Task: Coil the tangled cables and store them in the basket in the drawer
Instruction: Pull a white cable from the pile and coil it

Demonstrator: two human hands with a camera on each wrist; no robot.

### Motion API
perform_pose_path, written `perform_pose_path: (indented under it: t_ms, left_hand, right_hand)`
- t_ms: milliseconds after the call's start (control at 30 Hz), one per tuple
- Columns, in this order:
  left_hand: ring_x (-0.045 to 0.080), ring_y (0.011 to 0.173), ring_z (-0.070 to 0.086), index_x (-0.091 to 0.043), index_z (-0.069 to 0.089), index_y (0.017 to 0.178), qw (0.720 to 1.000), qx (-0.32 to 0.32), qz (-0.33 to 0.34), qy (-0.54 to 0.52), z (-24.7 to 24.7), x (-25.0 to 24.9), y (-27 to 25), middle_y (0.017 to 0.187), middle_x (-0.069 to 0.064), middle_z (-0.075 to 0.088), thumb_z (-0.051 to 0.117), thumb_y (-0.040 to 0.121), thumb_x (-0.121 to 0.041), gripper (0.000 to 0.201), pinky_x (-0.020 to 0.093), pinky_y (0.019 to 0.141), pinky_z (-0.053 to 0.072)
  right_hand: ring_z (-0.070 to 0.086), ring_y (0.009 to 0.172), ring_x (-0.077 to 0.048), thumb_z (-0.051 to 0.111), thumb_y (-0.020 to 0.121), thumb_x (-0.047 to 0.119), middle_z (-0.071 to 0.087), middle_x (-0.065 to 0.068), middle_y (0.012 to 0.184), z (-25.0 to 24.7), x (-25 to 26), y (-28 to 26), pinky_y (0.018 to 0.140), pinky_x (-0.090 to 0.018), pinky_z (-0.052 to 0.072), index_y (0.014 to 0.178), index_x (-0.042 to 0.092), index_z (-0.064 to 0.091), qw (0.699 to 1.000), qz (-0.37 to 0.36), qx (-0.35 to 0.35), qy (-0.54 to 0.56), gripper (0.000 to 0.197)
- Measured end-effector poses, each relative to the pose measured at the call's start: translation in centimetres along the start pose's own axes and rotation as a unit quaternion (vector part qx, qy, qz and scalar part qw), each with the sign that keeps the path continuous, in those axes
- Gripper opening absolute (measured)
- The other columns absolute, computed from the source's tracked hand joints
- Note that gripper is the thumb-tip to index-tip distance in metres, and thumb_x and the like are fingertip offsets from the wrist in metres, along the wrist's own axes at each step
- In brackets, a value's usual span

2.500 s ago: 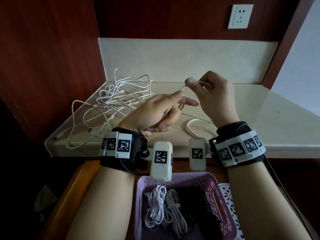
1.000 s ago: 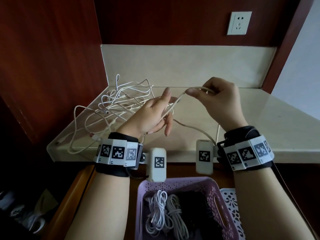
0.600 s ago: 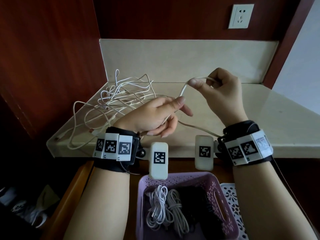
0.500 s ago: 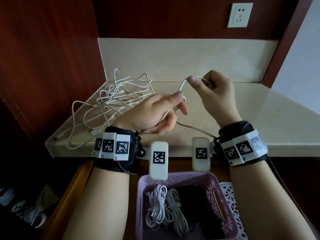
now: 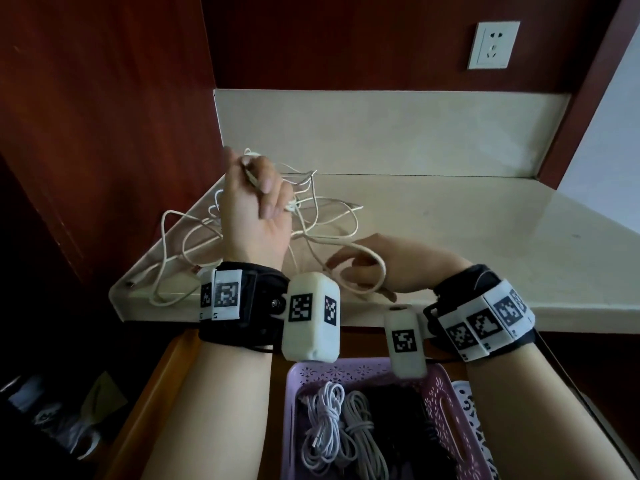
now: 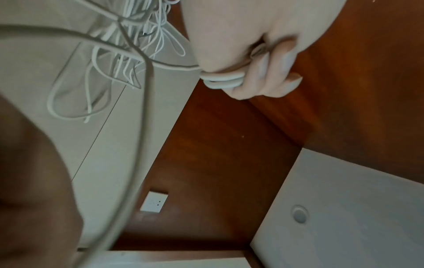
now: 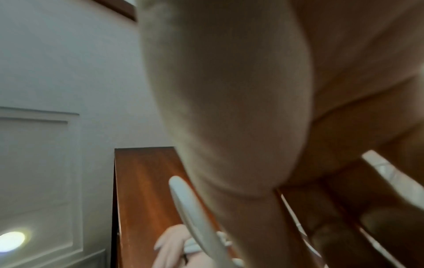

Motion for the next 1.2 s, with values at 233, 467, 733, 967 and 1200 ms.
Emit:
perform_pose_path:
  t_ms: [233, 467, 733, 967, 1200]
  left_hand:
    - [0.004, 0.023, 0.03, -0.015, 0.037, 0.074, 1.0, 0.0, -0.022, 0.019, -0.1, -1.1, 0.2, 0.041, -0.004, 0.042, 0.025, 0.102, -0.029, 0.034, 0.015, 0.027, 0.026]
    - [0.004, 0.021, 0.025, -0.016, 0.038, 0.073, 0.992, 0.039, -0.055, 0.108, 1.9, 0.5, -0.4, 0.036, -0.005, 0.038, 0.015, 0.106, -0.035, 0.044, 0.015, 0.025, 0.022]
    - [0.004, 0.02, 0.023, -0.016, 0.037, 0.073, 0.983, 0.062, -0.056, 0.163, 2.8, 0.5, -0.8, 0.034, -0.007, 0.037, 0.011, 0.106, -0.036, 0.045, 0.016, 0.027, 0.015]
    - [0.002, 0.019, 0.021, -0.017, 0.032, 0.072, 0.966, 0.095, -0.093, 0.223, 3.4, 1.7, -1.1, 0.032, -0.007, 0.037, 0.009, 0.105, -0.035, 0.044, 0.016, 0.027, 0.012]
    - [0.003, 0.018, 0.023, -0.02, 0.047, 0.062, 0.973, 0.099, -0.123, 0.165, 3.9, 2.7, -1.6, 0.029, -0.006, 0.035, 0.014, 0.105, -0.034, 0.056, 0.018, 0.028, 0.011]
  right_hand:
    - [0.059, 0.05, -0.02, 0.042, 0.1, 0.029, 0.064, -0.008, 0.067, -1.3, -0.6, 0.6, 0.045, -0.028, 0.049, 0.113, 0.005, 0.059, 0.975, 0.056, -0.108, 0.188, 0.033]
    - [0.062, 0.067, -0.013, 0.058, 0.091, 0.034, 0.074, 0.001, 0.079, -0.2, 0.1, -1.7, 0.075, -0.031, 0.047, 0.128, 0.016, 0.051, 0.987, 0.127, 0.093, 0.034, 0.041]
    - [0.041, 0.039, -0.006, 0.067, 0.081, 0.015, 0.055, 0.005, 0.053, -1.4, -1.4, -2.3, 0.042, -0.015, 0.031, 0.091, 0.014, 0.075, 0.98, 0.193, 0.044, 0.017, 0.013]
    - [0.063, 0.084, -0.036, 0.053, 0.083, -0.003, 0.066, -0.022, 0.089, -10.3, -4.8, -7.0, 0.073, -0.037, 0.051, 0.102, -0.001, 0.059, 0.843, 0.314, -0.43, -0.08, 0.02]
    - [0.045, 0.11, -0.033, 0.052, 0.093, 0.014, 0.056, -0.018, 0.116, -11.8, -2.8, -9.0, 0.09, -0.032, 0.029, 0.119, 0.003, 0.055, 0.732, 0.153, -0.641, -0.172, 0.028]
Point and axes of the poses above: each hand's wrist, its own y-axis towards the middle knuckle, its own z-axis out of the palm, x = y × z, the point moved 7 cm from there along y, towards the middle knuckle
